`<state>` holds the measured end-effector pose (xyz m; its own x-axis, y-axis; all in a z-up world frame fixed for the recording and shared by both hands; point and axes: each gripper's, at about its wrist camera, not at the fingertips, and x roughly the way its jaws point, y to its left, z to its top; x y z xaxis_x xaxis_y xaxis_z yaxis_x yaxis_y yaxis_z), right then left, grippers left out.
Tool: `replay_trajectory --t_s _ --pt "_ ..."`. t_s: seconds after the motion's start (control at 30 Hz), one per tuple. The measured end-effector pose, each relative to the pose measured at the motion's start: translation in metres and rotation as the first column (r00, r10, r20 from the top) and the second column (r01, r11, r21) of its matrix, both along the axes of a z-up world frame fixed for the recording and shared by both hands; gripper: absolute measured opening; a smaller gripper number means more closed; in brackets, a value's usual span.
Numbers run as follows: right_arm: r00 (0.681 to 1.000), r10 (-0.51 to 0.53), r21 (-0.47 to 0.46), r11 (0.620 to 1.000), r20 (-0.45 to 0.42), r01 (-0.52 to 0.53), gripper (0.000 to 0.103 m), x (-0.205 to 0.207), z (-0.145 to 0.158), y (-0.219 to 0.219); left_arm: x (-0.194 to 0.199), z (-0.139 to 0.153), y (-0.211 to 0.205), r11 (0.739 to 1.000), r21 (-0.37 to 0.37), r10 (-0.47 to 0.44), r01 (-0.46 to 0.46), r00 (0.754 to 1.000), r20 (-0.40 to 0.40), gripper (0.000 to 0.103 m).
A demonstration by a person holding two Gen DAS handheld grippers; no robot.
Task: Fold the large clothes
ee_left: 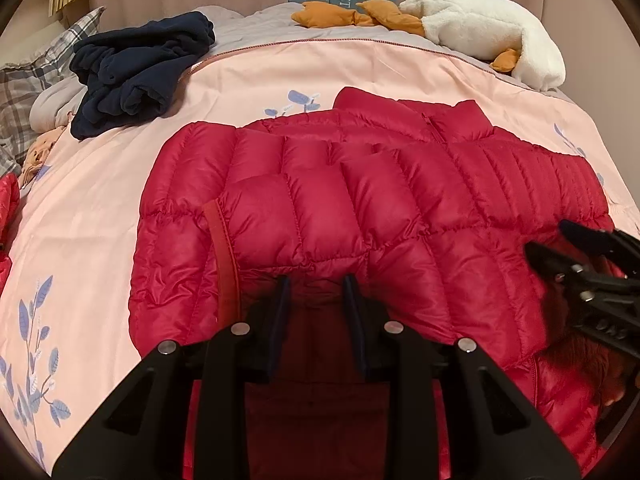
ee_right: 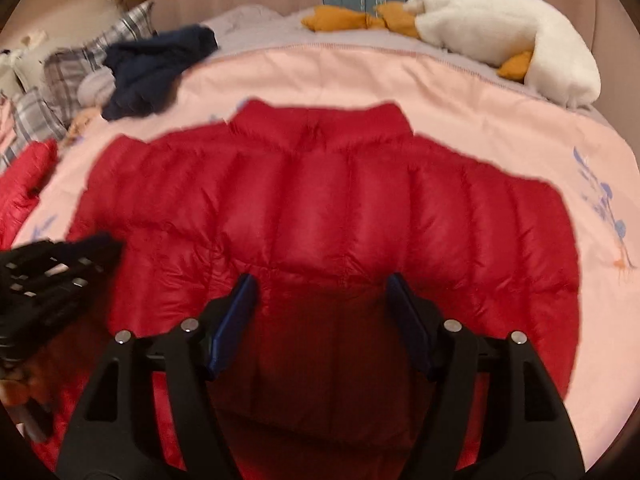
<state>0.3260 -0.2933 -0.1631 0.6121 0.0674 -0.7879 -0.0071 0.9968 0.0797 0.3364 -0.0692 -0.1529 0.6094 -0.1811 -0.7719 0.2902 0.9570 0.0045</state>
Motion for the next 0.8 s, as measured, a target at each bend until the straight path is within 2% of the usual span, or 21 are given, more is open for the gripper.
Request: replay_trajectory --t_s 0.13,0.27,0.47,0.63,0.73,0.8 --pt "1.0 -0.014 0.023 1.0 0.001 0.014 0.07 -0.005 0.01 -0.003 0.0 0.0 0.0 1.0 -0.001 0.0 0.0 1.0 0.0 0.029" --pt "0.997 0.027 0.013 1.0 0.073 -0.029 0.07 -0.023 0.027 0.002 0.0 0.0 0.0 1.0 0.001 -0.001 0.001 1.0 0.001 0.029" --pt "0.998 0.068 -0.024 0.997 -0.019 -0.068 0.072 -0.023 0.001 0.01 -0.001 -0.001 -0.001 1.0 0.01 0.0 0.0 1.0 0.0 0.029" --pt "0.999 0.048 0.023 0.999 -0.01 -0.048 0.072 -0.032 0.013 0.006 -0.004 0.002 -0.001 1.0 0.013 0.009 -0.009 1.0 0.003 0.032" --pt "0.998 0.058 0.056 0.997 0.026 -0.06 0.075 -0.056 0.026 0.002 -0.016 0.008 0.004 1.0 -0.01 0.004 -0.004 1.0 0.007 0.047" --pt "0.998 0.055 0.067 0.996 0.039 -0.057 0.078 -0.072 0.031 -0.003 -0.028 0.012 0.006 1.0 0.005 -0.007 0.007 1.0 0.022 0.057"
